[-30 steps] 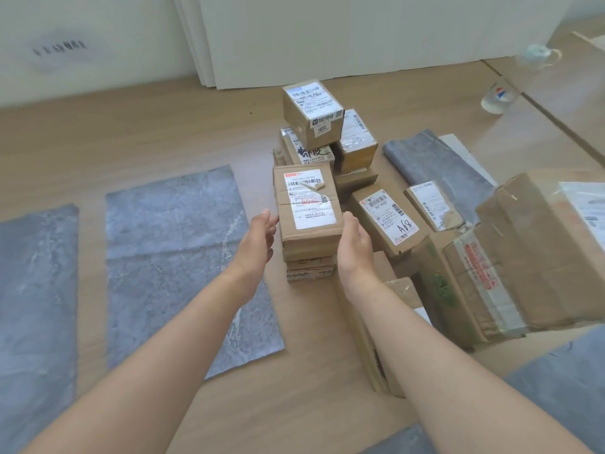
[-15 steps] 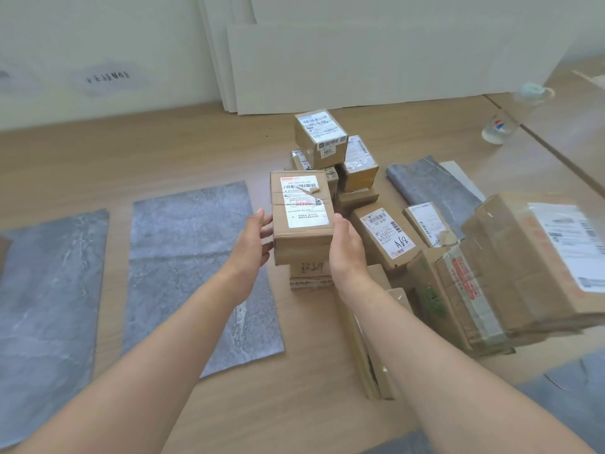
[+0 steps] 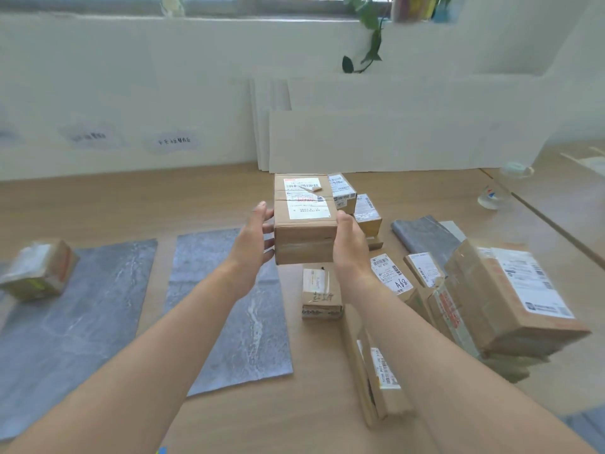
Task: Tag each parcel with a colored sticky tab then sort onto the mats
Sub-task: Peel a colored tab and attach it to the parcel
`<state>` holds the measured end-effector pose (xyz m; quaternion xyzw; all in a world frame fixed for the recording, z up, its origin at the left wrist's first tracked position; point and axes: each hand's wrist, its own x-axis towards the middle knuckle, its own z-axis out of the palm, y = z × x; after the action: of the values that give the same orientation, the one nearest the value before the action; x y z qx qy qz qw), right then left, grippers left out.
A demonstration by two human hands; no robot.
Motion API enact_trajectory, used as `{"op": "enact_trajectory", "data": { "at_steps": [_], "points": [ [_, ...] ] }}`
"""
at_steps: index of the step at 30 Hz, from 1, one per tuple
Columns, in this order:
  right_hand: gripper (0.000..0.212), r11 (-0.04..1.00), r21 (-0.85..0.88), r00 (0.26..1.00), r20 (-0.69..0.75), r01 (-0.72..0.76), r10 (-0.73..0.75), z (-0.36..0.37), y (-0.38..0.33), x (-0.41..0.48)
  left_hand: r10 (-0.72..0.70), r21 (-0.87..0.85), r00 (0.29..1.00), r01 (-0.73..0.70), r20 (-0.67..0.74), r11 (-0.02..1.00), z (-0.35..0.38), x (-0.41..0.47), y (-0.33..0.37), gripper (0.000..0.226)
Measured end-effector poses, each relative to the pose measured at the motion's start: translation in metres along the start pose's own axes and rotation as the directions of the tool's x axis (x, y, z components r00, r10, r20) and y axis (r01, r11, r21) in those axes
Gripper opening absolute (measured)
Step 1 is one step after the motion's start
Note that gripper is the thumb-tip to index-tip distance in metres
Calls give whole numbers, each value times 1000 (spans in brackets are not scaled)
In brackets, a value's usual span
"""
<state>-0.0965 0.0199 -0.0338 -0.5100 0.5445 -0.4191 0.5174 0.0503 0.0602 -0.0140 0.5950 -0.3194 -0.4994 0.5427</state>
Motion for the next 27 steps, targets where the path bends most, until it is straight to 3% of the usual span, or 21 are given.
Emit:
{"op": "enact_trajectory", "data": {
  "at_steps": [7,13,19,23,27],
  "points": [
    [60,995,-29,995,-7,98,-98,11,-51,-26,76,-65,996,-79,-53,995,-17,-33,47,49],
    [46,980,-8,979,-18,201,-201,37,-75,-54,157,-91,987,-160,-35,983,-47,-58,68,45],
    [58,988,-30,988,-19,153,-153,87,-74,-92,158,-84,986,-162,-48,983,-103,-87,71,41],
    [55,985,-102,990,-30,136,-140,125,-66,-117,156,-78,986,-161,-66,984,-146,-106,66,39],
    [54,989,-57,990,11,139,-138,150,-69,-152,155,-75,984,-161,-84,984,-183,-127,59,40]
  ]
}}
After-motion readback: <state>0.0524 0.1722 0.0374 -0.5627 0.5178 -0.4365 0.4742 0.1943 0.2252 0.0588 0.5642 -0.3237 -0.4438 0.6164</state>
